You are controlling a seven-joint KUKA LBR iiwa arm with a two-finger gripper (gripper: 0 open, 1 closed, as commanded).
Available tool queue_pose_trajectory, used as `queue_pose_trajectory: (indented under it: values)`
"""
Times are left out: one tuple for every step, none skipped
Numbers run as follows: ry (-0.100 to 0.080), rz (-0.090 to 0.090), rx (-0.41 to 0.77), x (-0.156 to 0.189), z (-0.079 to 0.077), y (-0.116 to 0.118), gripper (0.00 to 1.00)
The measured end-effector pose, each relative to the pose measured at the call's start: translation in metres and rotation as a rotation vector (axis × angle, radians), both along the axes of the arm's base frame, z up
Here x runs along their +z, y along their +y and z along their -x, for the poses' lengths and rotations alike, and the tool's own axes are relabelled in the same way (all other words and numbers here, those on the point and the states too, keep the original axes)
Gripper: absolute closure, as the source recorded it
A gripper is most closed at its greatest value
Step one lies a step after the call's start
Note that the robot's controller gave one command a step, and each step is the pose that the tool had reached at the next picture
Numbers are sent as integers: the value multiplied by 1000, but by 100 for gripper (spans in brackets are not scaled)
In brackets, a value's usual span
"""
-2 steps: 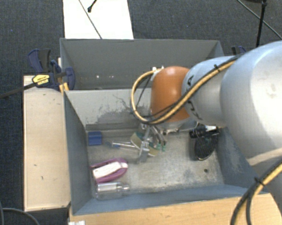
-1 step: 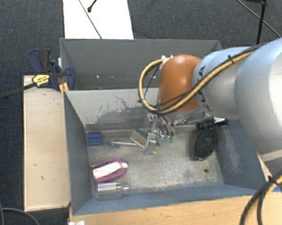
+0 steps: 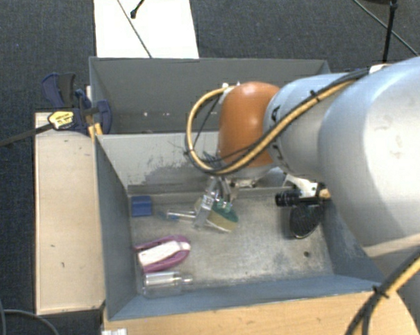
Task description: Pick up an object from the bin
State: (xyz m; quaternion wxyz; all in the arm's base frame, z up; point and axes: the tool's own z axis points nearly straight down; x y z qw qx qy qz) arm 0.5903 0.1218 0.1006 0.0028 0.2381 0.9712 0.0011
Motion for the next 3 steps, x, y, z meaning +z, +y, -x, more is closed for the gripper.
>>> queue_pose_trajectory:
  values:
    - [9, 1, -124, -31, 2, -21, 0]
    - [8, 1, -121, -31, 2, -21, 0]
    - [9, 1, -120, -31, 2, -21, 100]
